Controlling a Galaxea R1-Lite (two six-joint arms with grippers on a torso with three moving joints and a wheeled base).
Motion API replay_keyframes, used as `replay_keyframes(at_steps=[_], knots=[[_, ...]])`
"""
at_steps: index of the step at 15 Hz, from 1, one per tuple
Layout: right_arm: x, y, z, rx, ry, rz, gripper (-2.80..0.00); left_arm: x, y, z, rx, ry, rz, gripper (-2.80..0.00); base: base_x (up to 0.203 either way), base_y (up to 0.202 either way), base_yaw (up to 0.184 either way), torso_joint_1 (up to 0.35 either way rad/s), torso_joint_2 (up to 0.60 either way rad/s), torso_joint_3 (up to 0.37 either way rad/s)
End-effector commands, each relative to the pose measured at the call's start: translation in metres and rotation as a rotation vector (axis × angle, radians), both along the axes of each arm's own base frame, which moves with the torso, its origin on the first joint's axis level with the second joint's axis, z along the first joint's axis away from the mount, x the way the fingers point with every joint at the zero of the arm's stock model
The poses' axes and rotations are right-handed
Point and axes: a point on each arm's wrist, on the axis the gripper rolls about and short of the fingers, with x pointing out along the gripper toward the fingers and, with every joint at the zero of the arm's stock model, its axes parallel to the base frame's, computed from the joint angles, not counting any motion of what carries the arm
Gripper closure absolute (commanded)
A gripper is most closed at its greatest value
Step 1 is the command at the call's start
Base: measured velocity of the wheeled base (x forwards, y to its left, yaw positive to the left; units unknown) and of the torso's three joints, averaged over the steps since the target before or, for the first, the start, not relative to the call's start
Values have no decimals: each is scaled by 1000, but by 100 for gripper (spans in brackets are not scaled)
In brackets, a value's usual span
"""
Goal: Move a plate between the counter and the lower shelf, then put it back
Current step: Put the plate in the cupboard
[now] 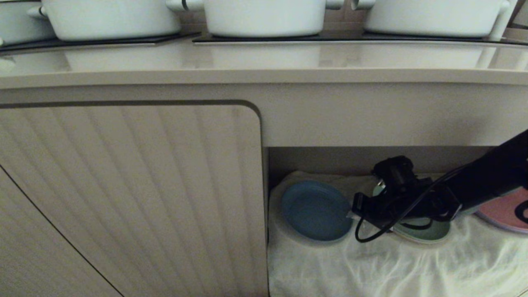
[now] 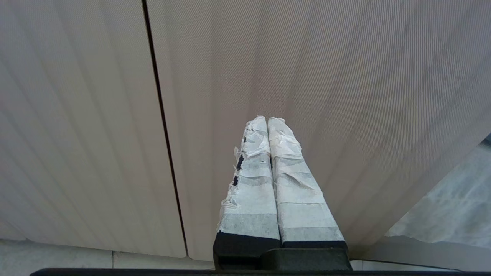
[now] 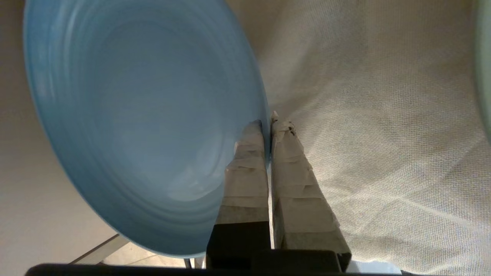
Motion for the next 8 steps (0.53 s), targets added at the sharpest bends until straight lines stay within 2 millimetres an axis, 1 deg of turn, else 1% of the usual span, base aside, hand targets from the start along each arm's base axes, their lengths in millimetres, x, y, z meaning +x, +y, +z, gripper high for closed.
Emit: replay_keyframes(at_steps=[1,8], knots=[[1,0,-3,2,7,-1,0,0,0,0,-1,0,1,0,0,0,0,0,0,0],[2,1,-5,1,9,-1,0,0,0,0,-1,0,1,0,0,0,0,0,0,0]])
